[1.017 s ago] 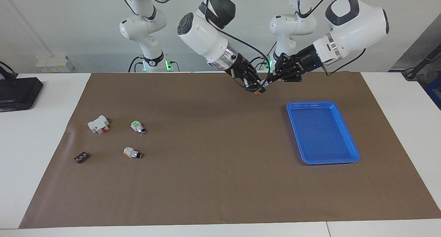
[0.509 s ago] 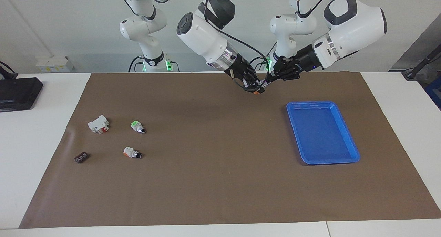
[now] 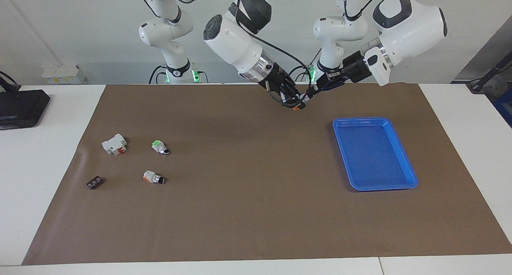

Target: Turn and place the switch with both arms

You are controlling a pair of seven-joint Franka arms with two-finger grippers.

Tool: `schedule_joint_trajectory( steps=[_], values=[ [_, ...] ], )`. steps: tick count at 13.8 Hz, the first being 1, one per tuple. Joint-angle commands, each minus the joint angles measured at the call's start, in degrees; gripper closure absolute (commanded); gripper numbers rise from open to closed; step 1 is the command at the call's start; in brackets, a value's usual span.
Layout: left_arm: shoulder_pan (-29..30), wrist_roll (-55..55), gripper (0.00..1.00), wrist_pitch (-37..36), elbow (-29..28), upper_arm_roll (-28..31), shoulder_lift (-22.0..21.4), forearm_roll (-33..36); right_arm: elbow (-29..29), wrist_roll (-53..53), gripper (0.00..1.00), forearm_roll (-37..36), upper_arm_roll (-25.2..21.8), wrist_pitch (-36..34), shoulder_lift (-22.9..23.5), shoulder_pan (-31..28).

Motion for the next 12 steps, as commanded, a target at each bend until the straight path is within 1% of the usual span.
schedule_joint_trajectory(
  steps=[1, 4, 6, 7, 9, 12],
  values=[
    [-1.1, -10.7, 1.00, 1.2, -1.2, 0.5, -1.5, -1.4, 0.9, 1.1, 1.00, -0.7, 0.7, 0.4, 0.5, 0.3],
    [0.2, -22.0, 1.00, 1.7, -0.3, 0.7, -1.6, -1.1, 0.9, 1.1, 1.00, -0.8, 0.7, 0.4, 0.5, 0.3],
    [0.2, -29.6, 1.00, 3.7, -0.3, 0.6, -1.7, -0.5, 0.9, 1.1, 1.00, -0.8, 0.7, 0.3, 0.5, 0.3],
    [-0.1, -33.8, 1.00, 5.0, -0.2, 0.5, -1.7, 0.8, 0.9, 1.1, 1.00, -0.8, 0.7, 0.4, 0.5, 0.3],
    [-0.5, -40.2, 1.00, 5.5, -0.1, 0.3, -1.7, 6.1, 0.9, 1.1, 1.00, -0.8, 0.7, 0.3, 0.5, 0.3],
    [-0.6, -46.5, 1.00, 7.3, -0.3, 0.3, -1.7, 6.9, 0.9, 1.1, 1.00, -0.8, 0.7, 0.4, 0.5, 0.3]
  ],
)
